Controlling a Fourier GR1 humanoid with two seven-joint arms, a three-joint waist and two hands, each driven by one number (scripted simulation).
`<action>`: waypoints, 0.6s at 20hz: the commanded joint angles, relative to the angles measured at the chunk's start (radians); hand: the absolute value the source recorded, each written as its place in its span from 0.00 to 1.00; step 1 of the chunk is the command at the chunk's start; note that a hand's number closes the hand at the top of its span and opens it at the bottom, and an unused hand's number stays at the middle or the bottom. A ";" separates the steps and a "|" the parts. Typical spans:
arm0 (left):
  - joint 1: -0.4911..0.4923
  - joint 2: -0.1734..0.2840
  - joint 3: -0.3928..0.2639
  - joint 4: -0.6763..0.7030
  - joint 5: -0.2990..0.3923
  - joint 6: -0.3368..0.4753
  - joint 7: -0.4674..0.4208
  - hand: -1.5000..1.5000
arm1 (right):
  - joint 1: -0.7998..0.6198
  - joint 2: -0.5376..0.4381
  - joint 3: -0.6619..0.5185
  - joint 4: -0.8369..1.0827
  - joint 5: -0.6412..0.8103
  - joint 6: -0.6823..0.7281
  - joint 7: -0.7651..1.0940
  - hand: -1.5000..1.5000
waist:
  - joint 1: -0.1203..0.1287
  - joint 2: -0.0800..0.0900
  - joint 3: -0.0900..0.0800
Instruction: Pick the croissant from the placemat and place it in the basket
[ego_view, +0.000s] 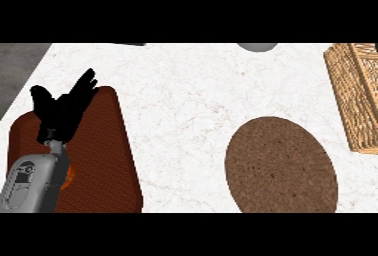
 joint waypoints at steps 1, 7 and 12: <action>0.015 0.004 0.008 0.010 -0.016 0.014 -0.032 0.50 | 0.020 0.037 -0.025 0.020 0.024 -0.091 0.205 1.00 | -0.017 -0.006 0.000; 0.043 -0.012 -0.001 -0.002 -0.007 0.006 -0.033 0.50 | 0.060 0.035 -0.075 0.004 0.032 -0.183 0.167 1.00 | -0.029 -0.011 0.001; 0.050 0.017 0.018 -0.018 0.011 -0.014 -0.009 0.50 | 0.167 0.032 -0.138 -0.085 0.079 -0.260 0.252 0.00 | -0.034 -0.009 0.002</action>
